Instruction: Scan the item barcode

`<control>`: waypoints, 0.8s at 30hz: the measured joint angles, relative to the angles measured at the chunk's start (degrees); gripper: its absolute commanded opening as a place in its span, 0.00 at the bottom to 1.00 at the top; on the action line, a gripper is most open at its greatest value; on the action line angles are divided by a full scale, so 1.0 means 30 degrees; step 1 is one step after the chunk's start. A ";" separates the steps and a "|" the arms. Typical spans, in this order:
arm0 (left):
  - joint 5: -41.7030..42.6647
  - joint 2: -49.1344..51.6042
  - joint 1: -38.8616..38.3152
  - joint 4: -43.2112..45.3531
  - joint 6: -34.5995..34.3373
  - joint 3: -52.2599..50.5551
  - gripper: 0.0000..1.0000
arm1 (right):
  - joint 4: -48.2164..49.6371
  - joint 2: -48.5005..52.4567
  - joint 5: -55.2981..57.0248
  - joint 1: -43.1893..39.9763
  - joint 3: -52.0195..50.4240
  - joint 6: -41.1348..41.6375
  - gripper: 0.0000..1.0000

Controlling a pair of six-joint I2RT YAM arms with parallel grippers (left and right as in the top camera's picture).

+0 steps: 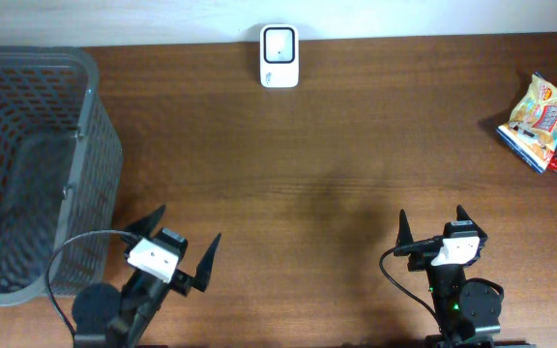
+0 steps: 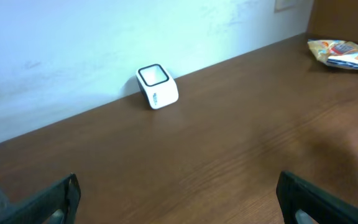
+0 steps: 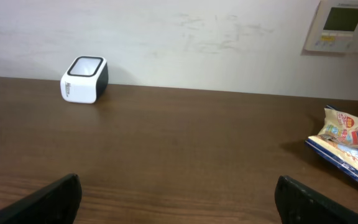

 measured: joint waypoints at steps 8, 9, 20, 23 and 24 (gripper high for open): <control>-0.2535 -0.4364 0.1661 0.1639 -0.2922 -0.3570 0.99 | 0.0000 -0.0015 0.0000 0.0000 0.0000 -0.0007 0.98; -0.2739 -0.4364 0.1661 0.2885 -0.3038 -0.4335 0.99 | 0.0007 -0.0015 0.0007 0.0000 0.0000 -0.0007 0.98; -0.2098 -0.4379 0.1712 0.5224 -0.2616 -0.7002 0.99 | 0.0000 -0.0015 0.0000 0.0000 0.0000 0.0000 0.98; -0.0036 -0.4379 0.1712 0.5231 -0.1574 -0.7002 0.99 | 0.0000 -0.0015 0.0000 0.0000 0.0000 0.0000 0.98; 0.0474 -0.4379 0.1705 0.5224 -0.1224 -0.7002 0.99 | 0.0000 -0.0015 0.0000 0.0000 0.0000 -0.0007 0.98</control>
